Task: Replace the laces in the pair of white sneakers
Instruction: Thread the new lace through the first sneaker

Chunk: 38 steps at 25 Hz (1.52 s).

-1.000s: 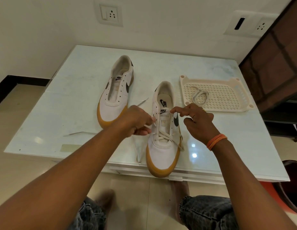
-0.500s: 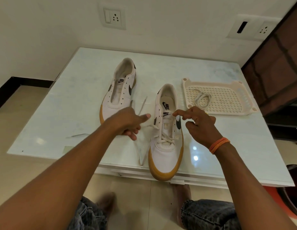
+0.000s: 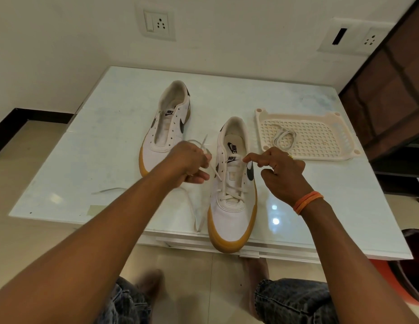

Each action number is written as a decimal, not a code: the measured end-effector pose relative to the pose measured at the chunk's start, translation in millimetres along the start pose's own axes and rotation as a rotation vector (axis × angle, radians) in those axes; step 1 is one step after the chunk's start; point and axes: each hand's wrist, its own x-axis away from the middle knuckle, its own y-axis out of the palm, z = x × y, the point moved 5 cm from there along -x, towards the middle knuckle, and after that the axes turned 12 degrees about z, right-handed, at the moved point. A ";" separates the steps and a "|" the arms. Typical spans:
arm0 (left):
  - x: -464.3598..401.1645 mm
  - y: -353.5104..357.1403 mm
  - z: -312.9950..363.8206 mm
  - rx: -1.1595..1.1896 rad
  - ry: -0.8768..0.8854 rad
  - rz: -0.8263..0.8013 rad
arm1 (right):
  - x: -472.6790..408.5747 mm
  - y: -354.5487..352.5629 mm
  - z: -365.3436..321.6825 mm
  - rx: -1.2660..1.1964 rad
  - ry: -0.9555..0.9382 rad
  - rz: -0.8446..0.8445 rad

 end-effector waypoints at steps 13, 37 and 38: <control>5.5 21.9 -23.6 -0.638 0.159 -0.269 | 6.9 11.8 -13.8 -0.007 -0.061 0.022; 89.4 -19.0 6.9 0.013 0.312 -0.283 | 69.2 -1.3 -85.7 -0.440 -0.040 0.063; 94.5 -23.1 6.7 0.068 0.291 -0.277 | 74.0 3.7 -79.1 -0.368 -0.047 0.109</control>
